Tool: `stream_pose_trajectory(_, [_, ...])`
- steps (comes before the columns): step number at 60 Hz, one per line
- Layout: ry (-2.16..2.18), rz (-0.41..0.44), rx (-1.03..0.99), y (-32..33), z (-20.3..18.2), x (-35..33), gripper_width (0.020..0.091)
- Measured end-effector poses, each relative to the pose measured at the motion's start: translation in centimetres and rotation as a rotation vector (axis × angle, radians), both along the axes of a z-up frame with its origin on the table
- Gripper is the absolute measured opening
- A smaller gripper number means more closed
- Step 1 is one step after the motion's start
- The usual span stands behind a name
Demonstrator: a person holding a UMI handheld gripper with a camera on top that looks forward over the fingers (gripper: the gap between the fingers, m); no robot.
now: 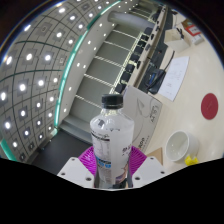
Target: Pour water
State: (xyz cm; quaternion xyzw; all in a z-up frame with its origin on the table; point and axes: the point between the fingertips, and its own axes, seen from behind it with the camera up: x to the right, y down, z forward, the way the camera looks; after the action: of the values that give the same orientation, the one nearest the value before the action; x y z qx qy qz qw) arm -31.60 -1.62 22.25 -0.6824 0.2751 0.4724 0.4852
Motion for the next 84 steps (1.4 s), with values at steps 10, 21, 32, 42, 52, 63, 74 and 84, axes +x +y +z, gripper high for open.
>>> stream_pose_trajectory(10, [-0.505, -0.107, 0.161, 0.9, 3.7, 8.8, 0.0378])
stream_pose_trajectory(21, [-0.951, -0.19, 0.155, 2.3, -0.2, 19.0, 0.0377])
stream_pose_trajectory(32, [-1.122, -0.145, 0.075, 2.6, -8.0, 23.1, 0.0377])
stream_pose_trajectory(42, [-1.13, -0.109, 0.027, 3.1, -13.7, 24.0, 0.0383])
stream_pose_trajectory(52, [-1.162, -0.114, 0.032, 2.9, -16.7, 24.5, 0.0386])
stream_pose_trajectory(63, [-1.146, -0.122, 0.031, 3.2, -16.4, 24.3, 0.0534])
stream_pose_trajectory(74, [-1.069, -0.019, -0.044, 0.3, -16.2, 22.9, 0.0843])
stream_pose_trajectory(84, [-1.108, -0.03, -0.147, -5.3, -12.5, 24.3, 0.0859])
